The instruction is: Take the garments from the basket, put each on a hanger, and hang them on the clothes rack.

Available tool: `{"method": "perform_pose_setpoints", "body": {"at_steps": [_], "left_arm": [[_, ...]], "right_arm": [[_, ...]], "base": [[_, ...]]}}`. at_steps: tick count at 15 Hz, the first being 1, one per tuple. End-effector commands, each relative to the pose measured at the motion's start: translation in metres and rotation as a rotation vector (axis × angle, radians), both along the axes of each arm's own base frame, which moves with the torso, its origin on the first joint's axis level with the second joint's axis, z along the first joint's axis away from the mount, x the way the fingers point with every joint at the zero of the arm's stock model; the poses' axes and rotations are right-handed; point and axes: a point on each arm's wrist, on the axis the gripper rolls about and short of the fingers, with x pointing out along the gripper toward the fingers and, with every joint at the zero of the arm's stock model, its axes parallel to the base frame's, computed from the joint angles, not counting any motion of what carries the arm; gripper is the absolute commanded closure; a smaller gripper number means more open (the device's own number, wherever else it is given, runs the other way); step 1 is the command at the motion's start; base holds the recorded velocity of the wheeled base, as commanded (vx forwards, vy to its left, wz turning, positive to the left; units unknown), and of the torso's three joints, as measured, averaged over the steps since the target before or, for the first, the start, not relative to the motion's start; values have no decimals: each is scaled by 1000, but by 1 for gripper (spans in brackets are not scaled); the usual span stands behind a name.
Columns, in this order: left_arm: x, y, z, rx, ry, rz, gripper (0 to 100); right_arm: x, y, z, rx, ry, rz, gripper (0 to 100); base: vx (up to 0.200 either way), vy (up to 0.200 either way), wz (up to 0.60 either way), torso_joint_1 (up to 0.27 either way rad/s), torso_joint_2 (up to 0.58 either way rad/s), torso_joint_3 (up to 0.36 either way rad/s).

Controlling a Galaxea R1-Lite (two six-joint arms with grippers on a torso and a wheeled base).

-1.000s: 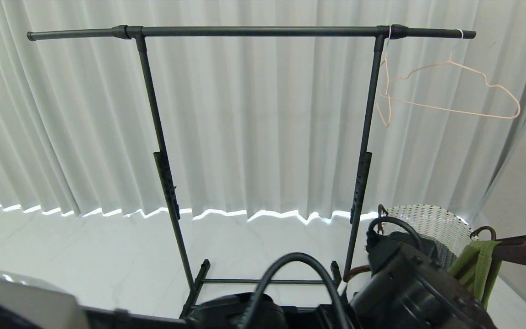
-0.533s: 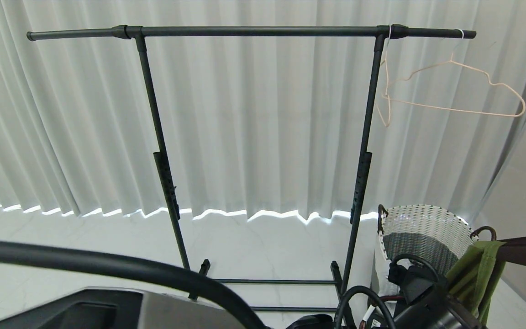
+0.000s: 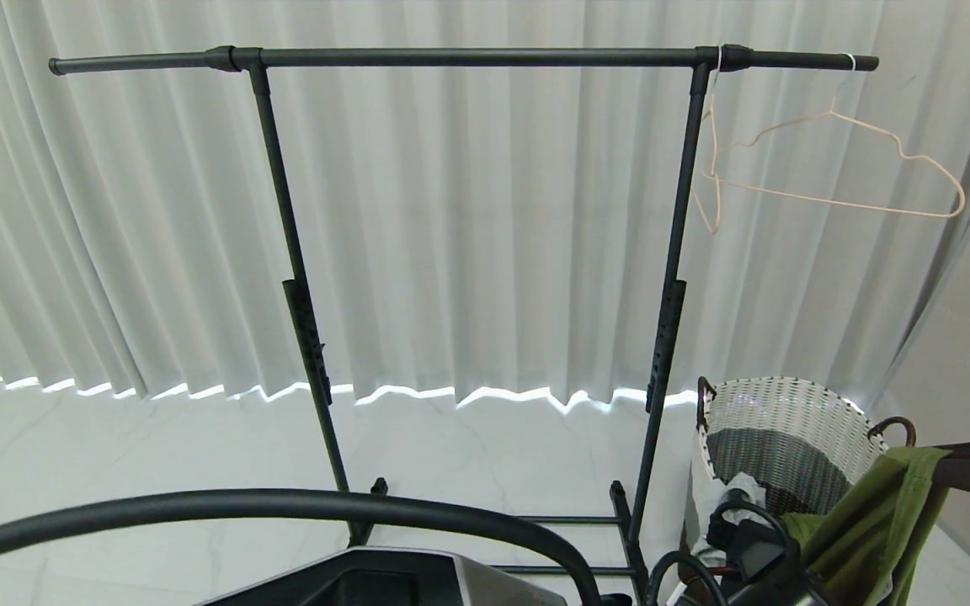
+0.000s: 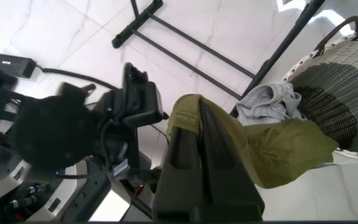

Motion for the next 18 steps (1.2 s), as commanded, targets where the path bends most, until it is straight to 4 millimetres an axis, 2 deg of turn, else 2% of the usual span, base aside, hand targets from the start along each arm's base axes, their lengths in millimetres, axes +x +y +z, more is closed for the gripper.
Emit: {"method": "perform_pose_setpoints", "body": {"at_steps": [1,3,4,5,7,8,9,11,12,14,16,18], "left_arm": [[2,2,-6,16,7,7,0],[0,7,-8,34,12,6,0],[-1,9,-9,40,17,8,100],[-2,10,-6,36,18,10,100],[-11,15,15,-12,34,35,100],[-17,29,41,-52,21,46,100],[-21,38,53,-65,14,45,100],[-34,74,90,-109,-14,31,100],[-43,97,117,-169,-28,18,100],[-55,122,148,-246,-61,-11,100],[-61,137,174,-319,-100,-23,100],[-70,151,190,-344,-132,-55,100]], "right_arm": [[-2,-1,1,3,-8,0,100],[-3,-1,-1,-1,-1,-3,100],[-3,-2,-3,-4,2,-6,100],[-3,-2,-4,-6,5,-10,100],[-4,-5,-9,-34,11,-52,100],[-6,-8,-12,-48,9,-85,100],[-7,-9,-12,-46,4,-89,100],[-13,-11,-10,-37,-16,-90,100],[-14,-12,-8,-36,-28,-89,100],[-18,-13,-3,-27,-59,-88,100],[-21,-14,8,-12,-103,-85,100],[-21,-13,20,2,-137,-76,100]], "base": [[0,0,0,0,0,0],[0,0,0,0,0,0],[0,0,0,0,0,0],[0,0,0,0,0,0],[0,0,0,0,0,0],[0,0,0,0,0,0],[0,0,0,0,0,0],[0,0,0,0,0,0],[0,0,0,0,0,0],[0,0,0,0,0,0],[0,0,0,0,0,0],[0,0,0,0,0,0]]}}
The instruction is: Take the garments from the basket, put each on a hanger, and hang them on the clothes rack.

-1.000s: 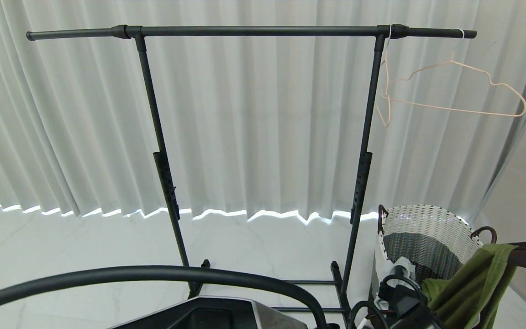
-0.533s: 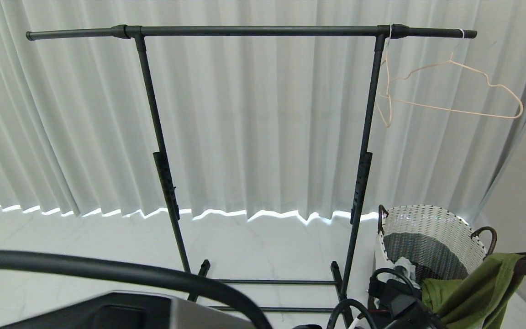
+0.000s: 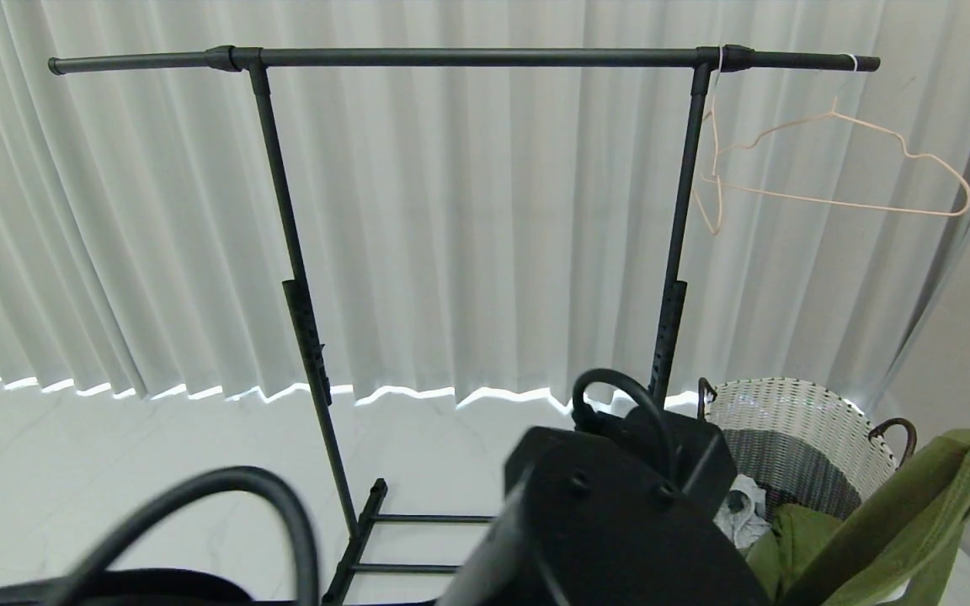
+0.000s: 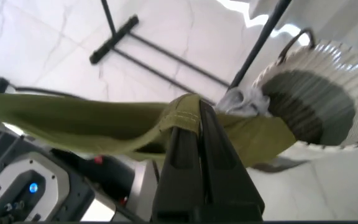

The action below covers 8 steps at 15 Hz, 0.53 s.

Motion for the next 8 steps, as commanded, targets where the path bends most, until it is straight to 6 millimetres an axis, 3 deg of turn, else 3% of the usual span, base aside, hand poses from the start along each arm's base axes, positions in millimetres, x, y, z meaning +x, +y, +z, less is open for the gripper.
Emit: {"method": "perform_pose_setpoints", "body": {"at_steps": [1,4,8], "left_arm": [[-16,32,36,-79,-37,-22,100],[-22,47,42,-40,-35,-27,100],[-6,61,42,118,-167,158,100]], "right_arm": [[0,2,10,4,-38,22,100],[5,5,13,-36,-64,61,100],[6,13,13,-46,-112,149,100]], "base": [[0,0,0,0,0,0],[0,0,0,0,0,0],[0,0,0,0,0,0]]}}
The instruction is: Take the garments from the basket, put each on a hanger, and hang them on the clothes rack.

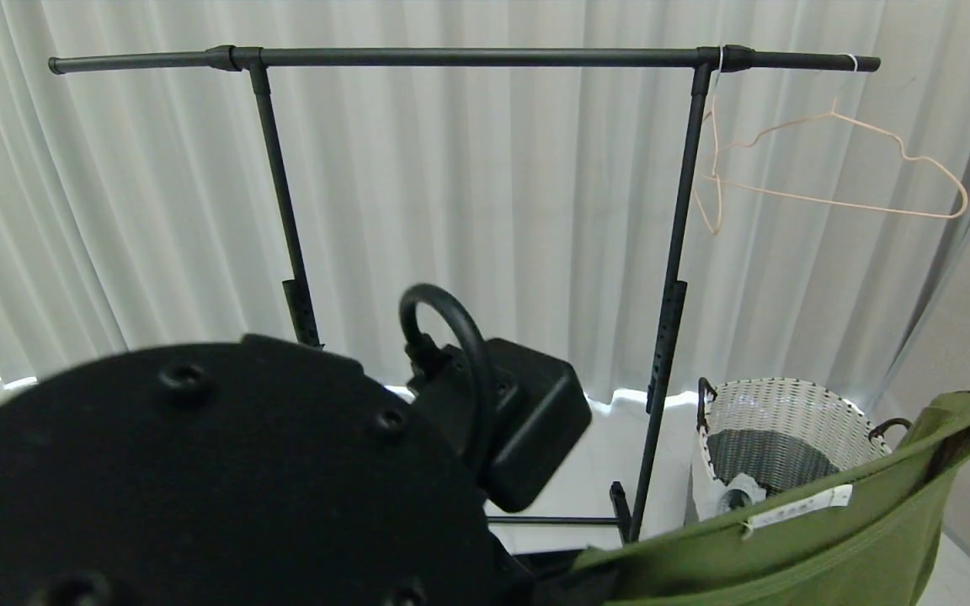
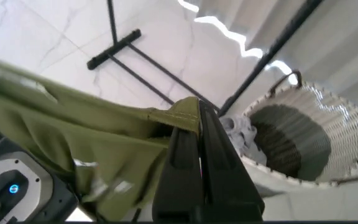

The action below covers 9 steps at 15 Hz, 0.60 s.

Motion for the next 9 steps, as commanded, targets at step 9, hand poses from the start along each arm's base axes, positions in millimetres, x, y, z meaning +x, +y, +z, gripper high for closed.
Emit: {"method": "perform_pose_setpoints", "body": {"at_steps": [9], "left_arm": [[54,43,102,-4,-392,275,100]], "right_arm": [[17,18,48,119,-229,73,100]], "base": [[0,0,0,0,0,0]]}}
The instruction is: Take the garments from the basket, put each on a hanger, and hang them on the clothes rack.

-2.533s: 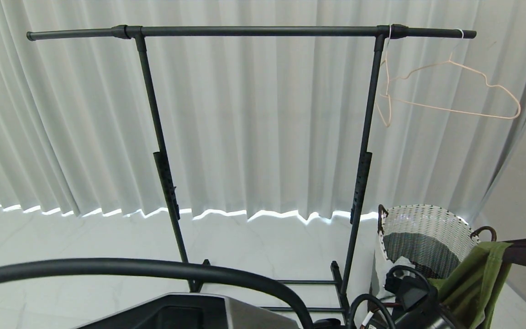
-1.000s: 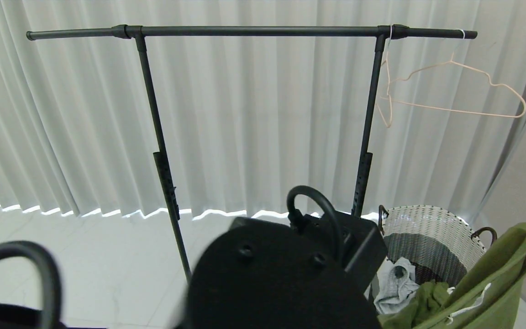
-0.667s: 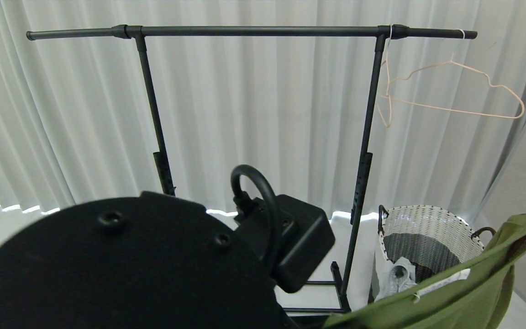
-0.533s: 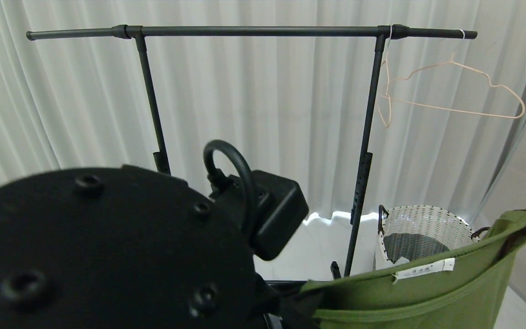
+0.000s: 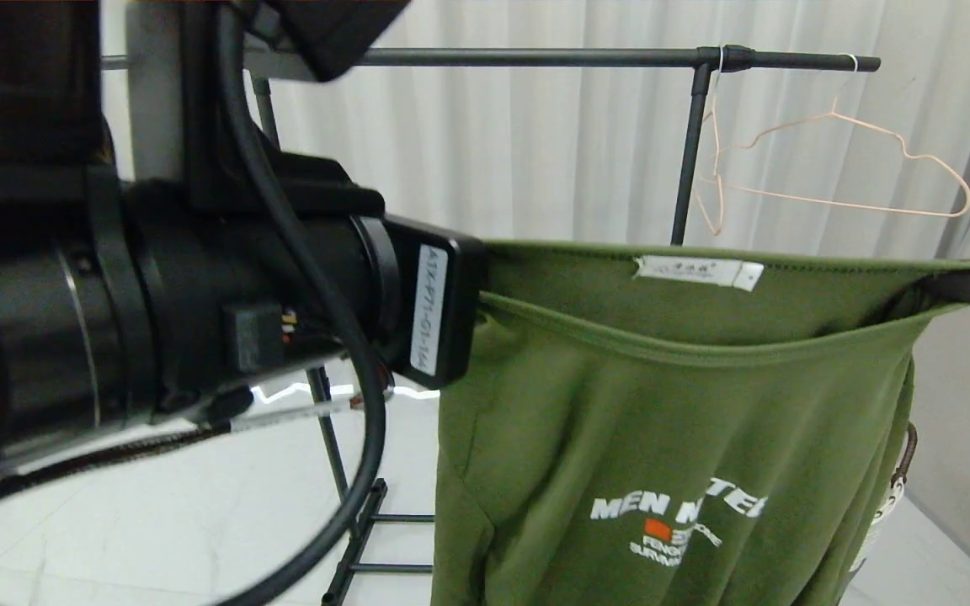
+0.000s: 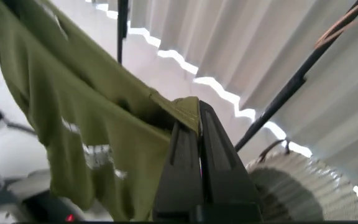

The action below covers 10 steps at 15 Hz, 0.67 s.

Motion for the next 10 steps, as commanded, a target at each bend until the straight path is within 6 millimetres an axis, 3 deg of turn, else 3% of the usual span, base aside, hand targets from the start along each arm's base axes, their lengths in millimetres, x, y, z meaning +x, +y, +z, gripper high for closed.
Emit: {"method": "perform_pose_setpoints", "body": {"at_steps": [1,4,10], "left_arm": [[6,10,18,-20,-43,40,100],[9,8,16,6,-26,44,100],[27,13,37,-56,-60,51,100]], "right_arm": [[6,3,16,18,-35,0,100],[6,3,22,28,-52,-1,100],[5,-12,27,0,-10,-102,100]], "base": [[0,0,0,0,0,0],[0,0,0,0,0,0],[0,0,0,0,0,0]]}}
